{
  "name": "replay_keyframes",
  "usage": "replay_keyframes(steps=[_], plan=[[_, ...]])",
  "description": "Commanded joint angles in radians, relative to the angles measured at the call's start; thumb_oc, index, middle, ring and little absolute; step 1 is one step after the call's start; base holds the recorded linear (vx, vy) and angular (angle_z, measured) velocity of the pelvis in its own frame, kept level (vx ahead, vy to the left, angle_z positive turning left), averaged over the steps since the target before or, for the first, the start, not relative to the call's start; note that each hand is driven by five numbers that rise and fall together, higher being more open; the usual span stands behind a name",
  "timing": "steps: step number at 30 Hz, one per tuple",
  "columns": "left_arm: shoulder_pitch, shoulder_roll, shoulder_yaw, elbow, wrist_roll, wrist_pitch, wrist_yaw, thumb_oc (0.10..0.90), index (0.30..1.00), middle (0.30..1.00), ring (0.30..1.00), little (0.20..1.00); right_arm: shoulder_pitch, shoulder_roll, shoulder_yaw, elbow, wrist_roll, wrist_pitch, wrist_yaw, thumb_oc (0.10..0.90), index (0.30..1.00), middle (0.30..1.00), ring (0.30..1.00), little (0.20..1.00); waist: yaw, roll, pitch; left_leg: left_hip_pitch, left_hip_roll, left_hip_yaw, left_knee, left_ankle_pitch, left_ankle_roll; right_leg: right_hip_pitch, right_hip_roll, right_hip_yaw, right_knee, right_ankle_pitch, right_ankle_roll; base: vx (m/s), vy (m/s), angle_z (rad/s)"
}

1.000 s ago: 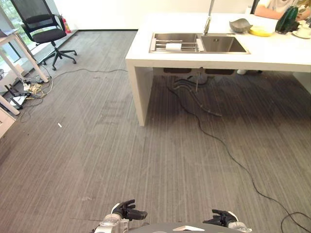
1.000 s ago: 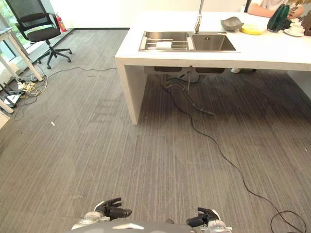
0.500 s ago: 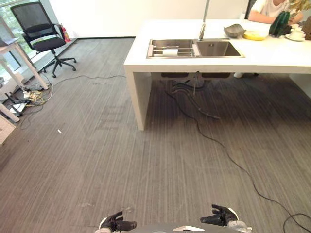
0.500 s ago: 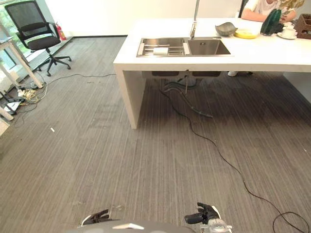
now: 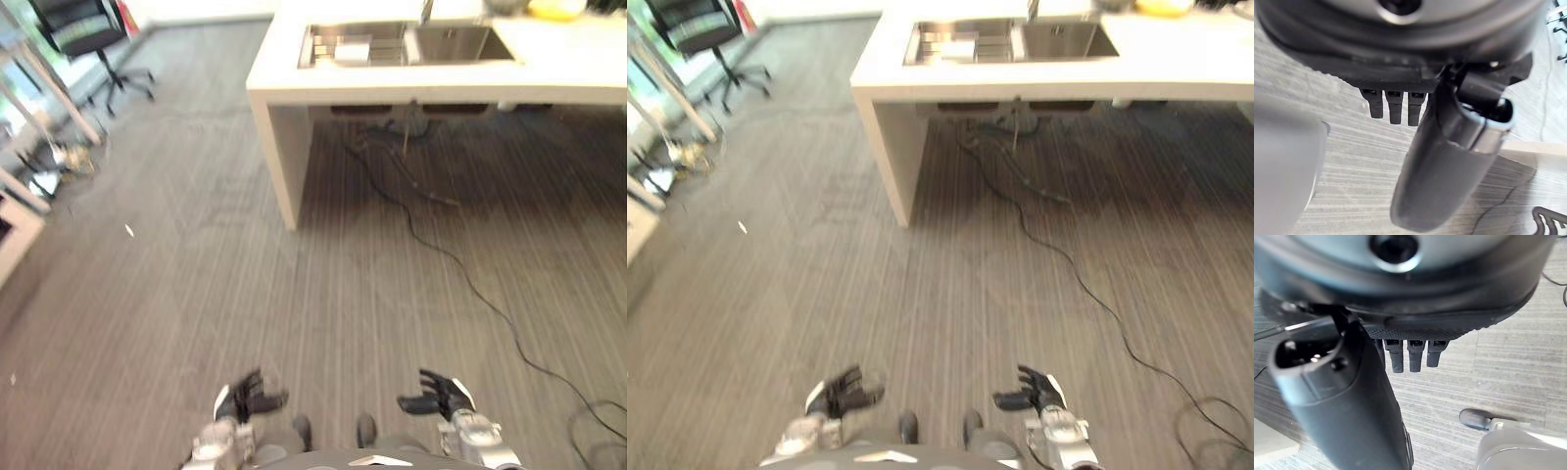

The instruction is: Place the dishes in the dishwasher.

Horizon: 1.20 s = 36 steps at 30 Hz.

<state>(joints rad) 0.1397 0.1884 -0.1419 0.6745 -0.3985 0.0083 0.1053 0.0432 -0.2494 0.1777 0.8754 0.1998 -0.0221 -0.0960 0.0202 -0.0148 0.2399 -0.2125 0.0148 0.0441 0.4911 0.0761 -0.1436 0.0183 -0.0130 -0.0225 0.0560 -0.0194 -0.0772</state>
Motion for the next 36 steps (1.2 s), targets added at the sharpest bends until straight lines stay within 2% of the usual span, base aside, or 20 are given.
replay_keyframes(steps=[1, 2, 6, 12, 15, 18, 19, 20, 21, 22, 23, 25, 26, 28, 29, 30, 31, 32, 34, 36], plan=[[-0.03, -0.012, 0.0, 0.033, -0.049, -0.02, 0.022, 0.8, 0.9, 0.9, 0.9, 0.9, -0.035, -0.061, 0.003, -0.036, 0.033, -0.029, -0.033, 0.8, 0.9, 0.9, 0.9, 0.9, 0.004, 0.009, -0.017, 0.005, -0.01, 0.06, -0.113, -0.017, 0.065, 0.155, 0.01, -0.016, -0.143, -0.053, 0.091, 0.2, -0.012, -0.26], [-0.024, -0.018, 0.004, 0.036, -0.049, -0.017, 0.027, 0.8, 0.9, 0.9, 0.9, 0.9, -0.03, -0.059, 0.001, -0.039, 0.031, -0.027, -0.034, 0.8, 0.9, 0.9, 0.9, 0.9, 0.01, 0.013, -0.024, -0.012, -0.011, 0.08, -0.191, -0.028, 0.076, 0.164, 0.014, -0.015, -0.143, -0.065, 0.097, 0.33, 0.023, -0.13], [0.012, -0.039, -0.011, 0.052, -0.031, -0.006, 0.032, 0.8, 0.9, 0.9, 0.9, 0.9, -0.015, -0.049, 0.03, -0.05, 0.001, -0.024, -0.04, 0.8, 0.9, 0.9, 0.9, 0.9, 0.046, 0.039, -0.037, -0.055, -0.011, 0.107, -0.556, 0.088, 0.068, 0.22, 0.047, 0.024, -0.143, -0.117, 0.106, 0.33, 0.076, 0.17], [0.05, -0.046, 0.002, 0.037, -0.073, -0.011, 0.057, 0.8, 0.9, 0.9, 0.9, 0.9, -0.013, -0.018, 0.05, -0.043, -0.008, -0.018, -0.043, 0.8, 0.9, 0.9, 0.9, 0.9, 0.066, 0.031, -0.081, -0.023, -0.004, 0.099, -0.578, 0.155, 0.084, 0.299, 0.061, 0.08, -0.143, -0.152, 0.1, 0.34, 0.09, -0.56], [0.079, -0.025, 0.002, -0.036, -0.092, -0.019, 0.077, 0.8, 0.9, 0.9, 0.9, 0.9, -0.01, 0.003, 0.077, -0.074, -0.004, -0.019, -0.03, 0.8, 0.9, 0.9, 0.9, 0.9, 0.07, -0.013, -0.118, 0.029, -0.038, 0.099, -0.578, 0.111, 0.114, 0.267, 0.048, 0.095, -0.008, -0.118, 0.138, 0.38, 0.135, -0.23], [0.048, -0.012, 0.019, -0.047, -0.078, -0.016, 0.109, 0.8, 0.9, 0.9, 0.9, 0.9, -0.008, 0.012, 0.091, -0.079, -0.011, -0.017, -0.025, 0.8, 0.9, 0.9, 0.9, 0.9, 0.062, -0.036, -0.132, 0.061, -0.059, 0.107, -0.578, 0.078, 0.13, 0.245, 0.041, 0.102, 0.064, -0.063, 0.166, 0.26, 0.095, 0.01], [0.027, 0.004, 0.038, -0.107, -0.057, -0.039, 0.156, 0.8, 0.9, 0.9, 0.9, 0.9, -0.014, 0.021, 0.087, -0.08, -0.007, -0.021, -0.038, 0.8, 0.9, 0.9, 0.9, 0.9, 0.059, -0.055, -0.138, 0.082, -0.081, 0.111, -0.578, 0.054, 0.143, 0.237, 0.033, 0.101, 0.117, -0.009, 0.192, 0.3, 0.105, 0.21], [-0.008, 0.048, 0.032, -0.239, 0.1, -0.036, 0.206, 0.8, 0.9, 0.9, 0.9, 0.9, -0.038, 0.037, 0.066, -0.088, 0.007, -0.03, -0.062, 0.8, 0.9, 0.9, 0.9, 0.9, 0.054, -0.067, -0.139, 0.117, -0.093, 0.106, -0.578, 0.012, 0.159, 0.157, 0.034, 0.083, 0.292, 0.094, 0.25, 0.46, 0.171, 0.07], [-0.086, 0.093, 0.048, -0.172, 0.308, -0.056, 0.341, 0.8, 0.9, 0.9, 0.9, 0.9, -0.072, 0.065, 0.051, -0.05, 0.023, -0.065, -0.099, 0.8, 0.9, 0.9, 0.9, 0.9, 0.04, -0.06, -0.12, 0.166, -0.079, 0.091, -0.578, -0.02, 0.168, 0.048, 0.039, 0.033, 0.513, 0.186, 0.302, 0.32, 0.124, 0.08], [-0.087, 0.093, 0.048, -0.171, 0.308, -0.057, 0.341, 0.8, 0.9, 0.9, 0.9, 0.9, -0.073, 0.065, 0.051, -0.049, 0.023, -0.065, -0.099, 0.8, 0.9, 0.9, 0.9, 0.9, 0.041, -0.057, -0.122, 0.163, -0.075, 0.091, -0.578, -0.018, 0.167, 0.045, 0.043, 0.033, 0.511, 0.19, 0.301, 0.24, 0.113, 0.17], [-0.142, 0.101, 0.062, -0.126, 0.32, -0.088, 0.419, 0.8, 0.9, 0.9, 0.9, 0.9, -0.091, 0.071, 0.059, -0.019, 0.027, -0.084, -0.112, 0.8, 0.9, 0.9, 0.9, 0.9, 0.029, -0.042, -0.107, 0.195, -0.063, 0.079, -0.578, -0.029, 0.173, -0.011, 0.041, -0.001, 0.611, 0.196, 0.307, 0.08, 0.047, 0.23], [-0.2, 0.109, 0.063, -0.081, 0.336, -0.109, 0.491, 0.8, 0.9, 0.9, 0.9, 0.9, -0.102, 0.078, 0.075, 0.006, 0.022, -0.099, -0.123, 0.8, 0.9, 0.9, 0.9, 0.9, 0.016, -0.031, -0.095, 0.222, -0.051, 0.072, -0.578, -0.038, 0.175, -0.051, 0.039, -0.029, 0.674, 0.187, 0.298, 0.28, 0.089, 0.29], [-0.29, 0.156, 0.043, -0.075, 0.394, -0.138, 0.545, 0.8, 0.9, 0.9, 0.9, 0.9, -0.108, 0.076, 0.106, 0.027, 0.002, -0.124, -0.125, 0.8, 0.9, 0.9, 0.9, 0.9, -0.009, -0.017, -0.075, 0.27, -0.041, 0.055, -0.578, -0.061, 0.173, -0.137, 0.027, -0.051, 0.725, 0.122, 0.267, 0.35, 0.092, 0.26], [-0.347, 0.191, 0.024, -0.1, 0.417, -0.136, 0.572, 0.8, 0.9, 0.9, 0.9, 0.9, -0.11, 0.062, 0.114, 0.024, 0.0, -0.132, -0.134, 0.8, 0.9, 0.9, 0.9, 0.9, -0.026, -0.008, -0.064, 0.282, -0.039, 0.041, -0.578, -0.063, 0.169, -0.174, 0.026, -0.049, 0.672, 0.087, 0.246, 0.34, 0.033, 0.29], [-0.359, 0.212, 0.057, 0.103, 0.344, -0.218, 0.471, 0.8, 0.9, 0.9, 0.9, 0.9, -0.139, 0.047, 0.094, 0.11, 0.038, -0.138, -0.108, 0.8, 0.9, 0.9, 0.9, 0.9, -0.048, 0.003, -0.068, 0.312, -0.036, 0.027, -0.578, -0.067, 0.154, -0.192, 0.035, -0.033, 0.535, 0.014, 0.218, 0.34, 0.002, 0.35], [-0.359, 0.212, 0.057, 0.103, 0.344, -0.218, 0.471, 0.8, 0.9, 0.9, 0.9, 0.9, -0.139, 0.047, 0.094, 0.11, 0.038, -0.138, -0.108, 0.8, 0.9, 0.9, 0.9, 0.9, -0.048, 0.003, -0.068, 0.312, -0.036, 0.027, -0.578, -0.067, 0.154, -0.192, 0.035, -0.033, 0.535, 0.014, 0.218, 0.4, -0.046, 0.4], [-0.507, 0.306, 0.025, 0.129, 0.317, -0.171, 0.479, 0.8, 0.9, 0.9, 0.9, 0.9, -0.141, 0.018, 0.113, 0.114, 0.038, -0.134, -0.091, 0.8, 0.9, 0.9, 0.9, 0.9, -0.075, 0.004, -0.074, 0.327, -0.039, 0.02, -0.578, -0.079, 0.142, -0.179, 0.034, 0.005, 0.378, -0.016, 0.208, 0.41, -0.105, 0.26], [-0.538, 0.302, 0.049, -0.022, 0.305, -0.197, 0.483, 0.8, 0.9, 0.9, 0.9, 0.9, -0.133, 0.015, 0.105, 0.115, 0.045, -0.13, -0.093, 0.8, 0.9, 0.9, 0.9, 0.9, -0.098, 0.001, -0.095, 0.345, -0.047, 0.002, -0.578, -0.105, 0.128, -0.155, 0.019, 0.065, 0.172, -0.01, 0.205, 0.41, -0.105, 0.26], [-0.536, 0.298, 0.043, -0.085, 0.33, -0.207, 0.487, 0.8, 0.9, 0.9, 0.9, 0.9, -0.109, 0.01, 0.094, 0.111, 0.04, -0.127, -0.093, 0.8, 0.9, 0.9, 0.9, 0.9, -0.112, 0.0, -0.104, 0.353, -0.046, -0.008, -0.578, -0.12, 0.123, -0.157, 0.01, 0.112, 0.093, 0.009, 0.21, 0.34, -0.124, 0.31], [-0.518, 0.318, 0.019, -0.223, 0.467, -0.194, 0.486, 0.8, 0.9, 0.9, 0.9, 0.9, -0.056, 0.012, 0.08, 0.124, 0.016, -0.117, -0.077, 0.8, 0.9, 0.9, 0.9, 0.9, -0.127, -0.004, -0.129, 0.385, -0.044, -0.019, -0.578, -0.149, 0.115, -0.147, -0.013, 0.128, 0.054, 0.052, 0.218, 0.38, -0.186, 0.83]])
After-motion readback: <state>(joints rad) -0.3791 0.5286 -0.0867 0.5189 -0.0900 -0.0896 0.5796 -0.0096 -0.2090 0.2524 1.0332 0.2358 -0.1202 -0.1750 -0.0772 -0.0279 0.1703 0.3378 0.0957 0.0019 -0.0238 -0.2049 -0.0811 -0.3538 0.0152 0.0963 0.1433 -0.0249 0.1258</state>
